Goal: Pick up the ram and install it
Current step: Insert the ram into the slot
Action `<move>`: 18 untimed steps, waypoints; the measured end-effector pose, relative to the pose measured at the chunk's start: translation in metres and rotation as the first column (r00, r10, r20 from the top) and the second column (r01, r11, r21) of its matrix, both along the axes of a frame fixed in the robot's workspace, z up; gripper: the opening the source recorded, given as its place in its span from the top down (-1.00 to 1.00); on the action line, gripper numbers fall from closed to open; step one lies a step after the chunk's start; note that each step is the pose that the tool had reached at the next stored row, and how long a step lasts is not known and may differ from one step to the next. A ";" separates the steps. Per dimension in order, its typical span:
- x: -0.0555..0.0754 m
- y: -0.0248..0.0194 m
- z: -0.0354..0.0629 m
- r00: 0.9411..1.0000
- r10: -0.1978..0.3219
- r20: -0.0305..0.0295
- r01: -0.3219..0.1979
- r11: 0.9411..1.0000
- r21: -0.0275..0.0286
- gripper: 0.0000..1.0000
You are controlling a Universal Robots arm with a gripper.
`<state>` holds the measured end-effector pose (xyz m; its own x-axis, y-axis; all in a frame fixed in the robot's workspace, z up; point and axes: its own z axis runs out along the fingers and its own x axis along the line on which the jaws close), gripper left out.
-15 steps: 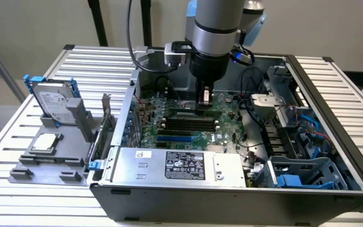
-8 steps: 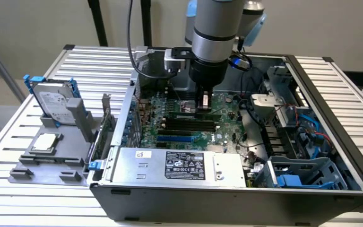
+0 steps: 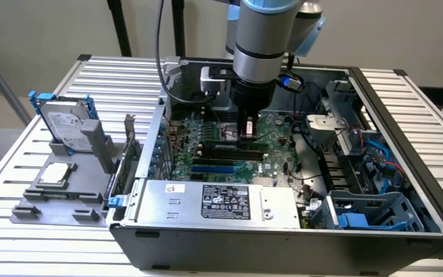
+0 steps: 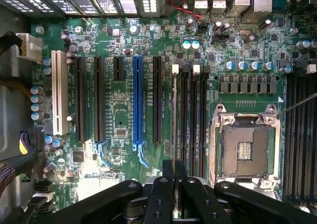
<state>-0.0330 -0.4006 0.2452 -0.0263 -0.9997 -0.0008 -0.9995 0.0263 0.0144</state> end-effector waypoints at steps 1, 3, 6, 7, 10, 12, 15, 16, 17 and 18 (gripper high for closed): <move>0.000 0.0010 -0.0018 1.000 0.001 0.000 -0.001 1.000 0.000 0.73; -0.001 0.0037 -0.0052 1.000 0.005 0.000 -0.005 1.000 -0.002 0.73; -0.001 0.0064 -0.0084 1.000 0.010 0.000 -0.010 1.000 -0.008 0.73; -0.001 0.0066 -0.0089 1.000 0.010 0.000 -0.010 1.000 -0.014 0.73; -0.002 0.0071 -0.0100 1.000 0.011 0.000 -0.011 0.999 -0.033 0.73; -0.002 0.0072 -0.0103 1.000 0.011 0.000 -0.011 0.999 -0.039 0.73; -0.003 0.0076 -0.0103 1.000 0.011 0.000 -0.011 0.999 -0.040 0.73; -0.004 0.0077 -0.0103 1.000 0.011 0.000 -0.011 0.999 -0.040 0.73; -0.005 0.0081 -0.0104 1.000 0.011 0.000 -0.011 0.999 -0.040 0.73; -0.005 0.0083 -0.0105 1.000 0.011 0.000 -0.011 0.999 -0.040 0.73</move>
<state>-0.0382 -0.3923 0.2347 -0.0157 -0.9991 0.0391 -0.9998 0.0163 0.0137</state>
